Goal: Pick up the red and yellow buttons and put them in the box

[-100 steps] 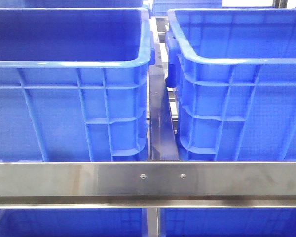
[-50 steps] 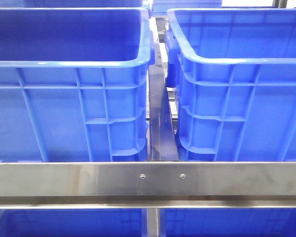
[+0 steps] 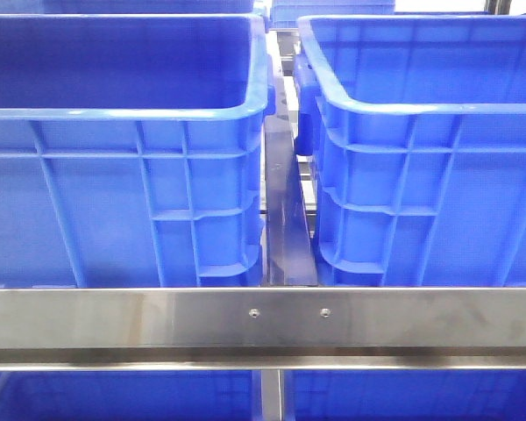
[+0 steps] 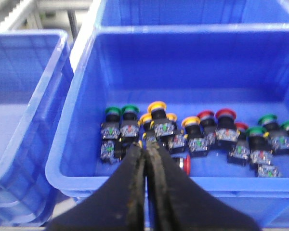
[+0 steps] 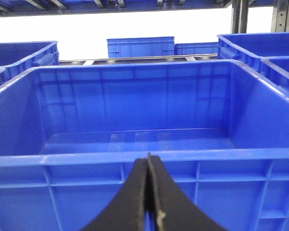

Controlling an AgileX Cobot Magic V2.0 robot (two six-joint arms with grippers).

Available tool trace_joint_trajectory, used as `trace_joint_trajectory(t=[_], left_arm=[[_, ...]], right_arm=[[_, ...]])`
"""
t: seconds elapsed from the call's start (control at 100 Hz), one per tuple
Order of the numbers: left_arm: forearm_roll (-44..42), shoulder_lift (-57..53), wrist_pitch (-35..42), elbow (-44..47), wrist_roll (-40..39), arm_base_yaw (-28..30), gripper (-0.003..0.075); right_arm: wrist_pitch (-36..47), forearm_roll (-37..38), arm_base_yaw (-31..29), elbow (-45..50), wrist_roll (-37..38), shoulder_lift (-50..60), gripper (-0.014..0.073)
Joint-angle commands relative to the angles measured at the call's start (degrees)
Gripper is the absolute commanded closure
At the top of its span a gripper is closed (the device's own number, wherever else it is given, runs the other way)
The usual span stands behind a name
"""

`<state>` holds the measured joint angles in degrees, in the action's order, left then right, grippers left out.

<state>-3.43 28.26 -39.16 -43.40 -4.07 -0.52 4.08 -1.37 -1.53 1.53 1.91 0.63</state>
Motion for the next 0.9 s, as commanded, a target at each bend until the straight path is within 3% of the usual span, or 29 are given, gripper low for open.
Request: trace_joint_trajectory(t=[0.0, 0.52, 0.59, 0.79, 0.89], left_arm=[[0.5, 5.0, -0.2, -5.9, 0.6, -0.1, 0.0739], [0.9, 15.1, -2.1, -10.1, 0.6, -0.1, 0.0715], [0.9, 15.1, -2.8, -10.1, 0.6, -0.1, 0.0634], [0.9, 15.1, -2.9, -10.1, 0.6, -0.1, 0.0234], [1.1, 15.1, -2.9, -10.1, 0.6, -0.1, 0.0193]], right_arm=[[4.5, 0.3, 0.1, -1.1, -0.2, 1.4, 0.0709], [4.5, 0.3, 0.1, -1.1, -0.2, 1.4, 0.0709], [4.5, 0.3, 0.1, -1.1, -0.2, 1.4, 0.0709], [4.5, 0.3, 0.1, -1.1, -0.2, 1.4, 0.0709], [4.5, 0.3, 0.1, -1.1, -0.2, 1.4, 0.0709]])
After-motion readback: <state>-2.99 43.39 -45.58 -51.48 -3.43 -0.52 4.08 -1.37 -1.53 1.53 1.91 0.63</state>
